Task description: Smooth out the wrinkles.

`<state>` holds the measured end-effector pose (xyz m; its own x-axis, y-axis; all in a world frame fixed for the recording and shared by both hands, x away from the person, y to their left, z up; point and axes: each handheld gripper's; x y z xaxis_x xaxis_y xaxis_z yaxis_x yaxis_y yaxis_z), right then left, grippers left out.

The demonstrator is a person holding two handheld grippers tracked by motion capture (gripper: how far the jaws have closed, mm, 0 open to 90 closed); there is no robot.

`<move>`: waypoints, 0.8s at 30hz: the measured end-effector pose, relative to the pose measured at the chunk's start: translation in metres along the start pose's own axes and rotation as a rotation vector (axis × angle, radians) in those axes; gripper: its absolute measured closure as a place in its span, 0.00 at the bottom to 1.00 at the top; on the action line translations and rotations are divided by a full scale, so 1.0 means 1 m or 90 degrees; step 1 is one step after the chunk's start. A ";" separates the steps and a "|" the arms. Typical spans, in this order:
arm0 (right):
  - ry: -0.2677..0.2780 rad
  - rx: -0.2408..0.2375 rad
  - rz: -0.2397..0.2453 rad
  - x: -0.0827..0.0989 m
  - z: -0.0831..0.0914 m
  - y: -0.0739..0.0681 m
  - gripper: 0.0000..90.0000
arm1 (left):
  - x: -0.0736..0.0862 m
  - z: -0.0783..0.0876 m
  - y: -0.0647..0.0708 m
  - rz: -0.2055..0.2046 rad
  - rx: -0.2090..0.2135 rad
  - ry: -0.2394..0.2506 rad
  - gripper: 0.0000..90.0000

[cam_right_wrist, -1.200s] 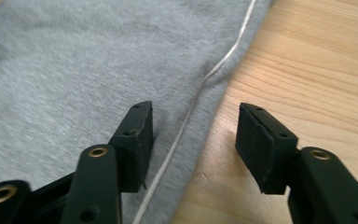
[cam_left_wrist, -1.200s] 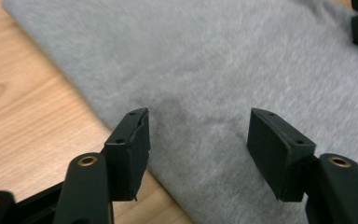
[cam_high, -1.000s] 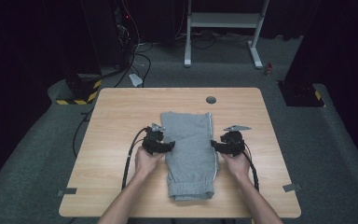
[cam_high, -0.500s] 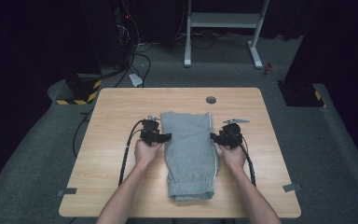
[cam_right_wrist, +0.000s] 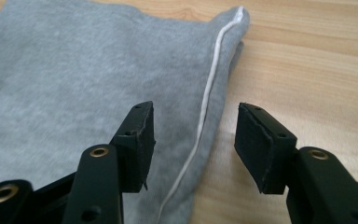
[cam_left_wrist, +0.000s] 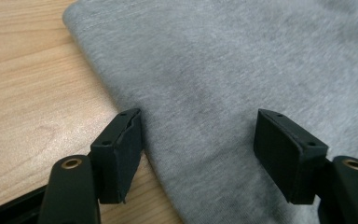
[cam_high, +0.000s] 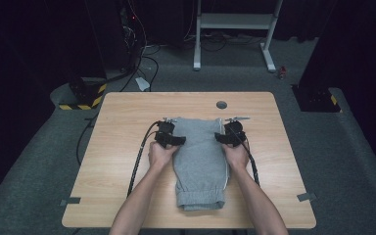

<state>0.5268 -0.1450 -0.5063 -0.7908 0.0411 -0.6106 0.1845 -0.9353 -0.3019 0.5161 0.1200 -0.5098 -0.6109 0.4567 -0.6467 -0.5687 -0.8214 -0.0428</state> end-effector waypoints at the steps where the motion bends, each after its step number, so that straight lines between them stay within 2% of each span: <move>1: -0.002 0.004 -0.001 0.000 -0.003 0.000 0.53 | -0.001 0.000 0.001 -0.010 -0.006 -0.005 0.36; 4: 0.001 0.016 0.012 0.002 -0.008 -0.002 0.53 | -0.004 -0.004 0.007 -0.048 -0.026 -0.023 0.36; 5: 0.001 0.015 0.020 0.002 -0.009 -0.003 0.53 | -0.006 -0.004 0.007 -0.053 -0.028 -0.028 0.36; 8: 0.003 0.030 0.057 0.003 -0.010 -0.007 0.56 | -0.007 -0.006 0.007 -0.053 -0.027 -0.022 0.36; 11: 0.004 0.018 0.087 0.004 -0.011 -0.009 0.66 | -0.006 -0.006 0.007 -0.057 -0.026 -0.014 0.39; 15: -0.003 -0.005 0.103 0.004 -0.011 -0.010 0.83 | -0.009 -0.006 0.009 -0.073 -0.012 -0.010 0.58; 17: -0.013 -0.008 0.110 0.003 -0.011 -0.010 0.87 | -0.010 -0.006 0.009 -0.075 -0.005 -0.011 0.65; 21: -0.037 -0.013 0.102 0.000 -0.010 -0.010 0.89 | -0.013 -0.007 0.007 -0.078 0.016 -0.012 0.78; 24: -0.049 -0.012 0.110 -0.003 -0.010 -0.010 0.91 | -0.013 -0.007 0.004 -0.066 0.034 -0.008 0.84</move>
<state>0.5335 -0.1318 -0.5086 -0.7891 -0.1468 -0.5965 0.3316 -0.9192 -0.2125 0.5255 0.1089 -0.5071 -0.5542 0.5420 -0.6317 -0.6573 -0.7506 -0.0674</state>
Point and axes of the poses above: each handheld gripper's, and its own axes: z roughly backward along the jaws, x roughly out of its underside, y roughly to its right, and after that the axes turned 14 degrees about -z, right-handed
